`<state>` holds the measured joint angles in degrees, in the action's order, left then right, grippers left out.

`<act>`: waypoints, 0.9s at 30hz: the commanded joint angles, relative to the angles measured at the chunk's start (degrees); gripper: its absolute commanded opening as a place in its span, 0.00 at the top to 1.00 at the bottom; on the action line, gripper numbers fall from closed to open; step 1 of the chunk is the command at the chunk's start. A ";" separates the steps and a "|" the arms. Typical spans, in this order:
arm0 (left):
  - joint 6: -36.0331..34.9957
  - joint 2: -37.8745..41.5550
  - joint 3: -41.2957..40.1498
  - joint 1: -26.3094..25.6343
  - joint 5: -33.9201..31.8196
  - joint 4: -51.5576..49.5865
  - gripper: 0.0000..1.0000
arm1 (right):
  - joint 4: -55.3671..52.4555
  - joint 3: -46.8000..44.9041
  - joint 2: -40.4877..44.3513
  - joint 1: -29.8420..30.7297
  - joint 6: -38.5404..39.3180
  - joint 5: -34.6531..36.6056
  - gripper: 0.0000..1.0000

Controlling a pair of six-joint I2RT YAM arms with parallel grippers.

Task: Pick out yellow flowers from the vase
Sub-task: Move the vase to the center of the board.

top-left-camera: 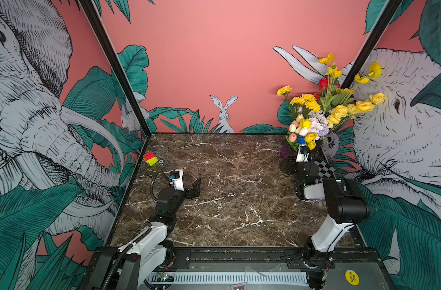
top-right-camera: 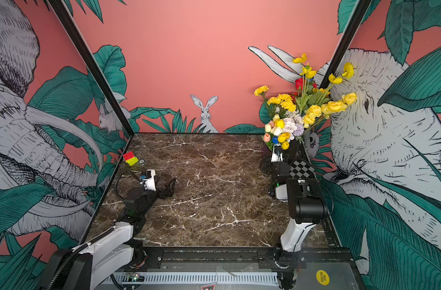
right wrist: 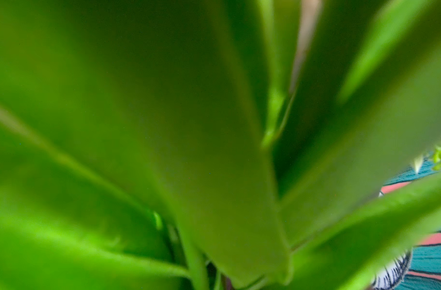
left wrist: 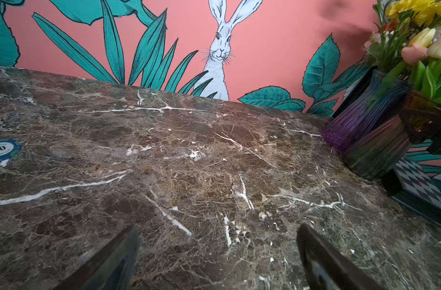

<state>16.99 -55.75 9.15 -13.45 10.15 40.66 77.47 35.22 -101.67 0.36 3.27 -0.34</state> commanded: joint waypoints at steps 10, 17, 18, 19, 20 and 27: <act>-1.00 -0.04 -0.60 -0.43 -0.37 1.87 0.01 | 2.04 2.23 -1.96 -0.27 -0.68 -4.64 0.34; -1.27 -0.05 -0.62 -0.42 -0.92 1.79 0.01 | 3.32 0.95 -0.21 -0.27 -4.63 -5.71 0.46; -1.26 -0.03 -0.62 -0.43 -0.92 1.84 0.01 | 3.32 0.78 0.04 -0.26 -5.09 -5.73 0.47; -1.26 -0.10 -0.62 -0.43 -0.92 1.80 0.01 | 3.38 0.58 0.31 -0.26 -5.71 -5.74 0.48; -1.31 -0.09 -0.62 -0.43 -1.00 1.79 0.01 | 3.33 0.46 0.61 -0.27 -6.42 -5.79 0.49; -1.35 -0.68 -0.49 -0.41 -1.13 2.04 0.01 | 3.34 -1.01 3.24 1.48 -8.93 -6.18 0.53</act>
<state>16.38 -56.31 9.15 -13.47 9.41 40.69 76.29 34.33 -101.67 0.54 -3.95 -5.15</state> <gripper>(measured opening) 0.992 0.628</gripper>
